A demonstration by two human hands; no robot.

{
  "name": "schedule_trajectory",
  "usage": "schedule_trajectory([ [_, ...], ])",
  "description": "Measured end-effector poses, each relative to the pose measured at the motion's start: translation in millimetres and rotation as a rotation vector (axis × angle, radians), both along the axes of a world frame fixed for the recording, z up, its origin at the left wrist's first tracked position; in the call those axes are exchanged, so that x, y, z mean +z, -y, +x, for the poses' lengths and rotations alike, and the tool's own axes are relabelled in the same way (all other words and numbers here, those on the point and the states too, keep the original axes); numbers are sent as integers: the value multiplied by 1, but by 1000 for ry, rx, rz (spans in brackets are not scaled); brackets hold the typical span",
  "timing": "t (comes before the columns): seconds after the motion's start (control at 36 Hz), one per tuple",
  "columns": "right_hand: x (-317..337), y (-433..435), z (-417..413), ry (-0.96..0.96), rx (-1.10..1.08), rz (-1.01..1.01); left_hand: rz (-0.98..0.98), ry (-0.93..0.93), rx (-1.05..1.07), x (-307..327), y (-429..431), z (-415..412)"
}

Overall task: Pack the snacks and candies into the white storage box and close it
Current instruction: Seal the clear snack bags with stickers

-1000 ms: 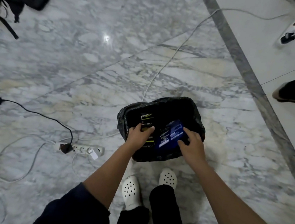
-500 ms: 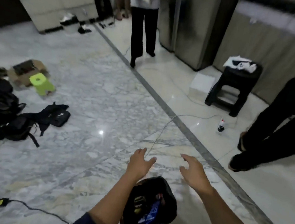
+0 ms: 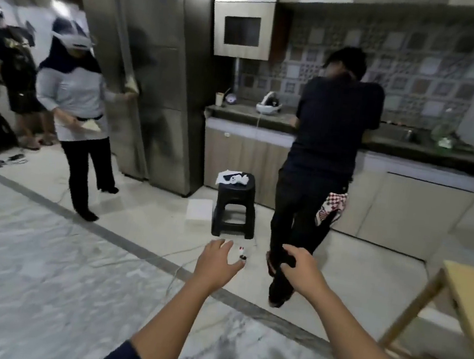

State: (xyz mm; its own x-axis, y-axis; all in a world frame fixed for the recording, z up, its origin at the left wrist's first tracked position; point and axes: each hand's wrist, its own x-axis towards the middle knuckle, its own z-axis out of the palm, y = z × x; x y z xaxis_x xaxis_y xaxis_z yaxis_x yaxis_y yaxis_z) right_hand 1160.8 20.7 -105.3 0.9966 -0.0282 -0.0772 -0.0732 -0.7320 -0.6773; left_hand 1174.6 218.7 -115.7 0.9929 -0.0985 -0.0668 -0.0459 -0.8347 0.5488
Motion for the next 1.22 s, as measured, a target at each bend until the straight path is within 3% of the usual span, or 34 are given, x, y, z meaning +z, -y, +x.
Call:
schedule_trajectory([
  [0.31,-5,82,-192,-78,-437,-63,17,-107,-565,-15,115,-91],
  [0.69,35,192,-512,-98,-1107,-139,5,-124,-1249,24,335,-326],
  [0.92,45,223,-662,-81,-1386,-112,-21,-130,-1492,34,416,-467],
  [1.22,36,260,-814,-78,-1605,-142,63,-166,-1743,11,497,-631],
])
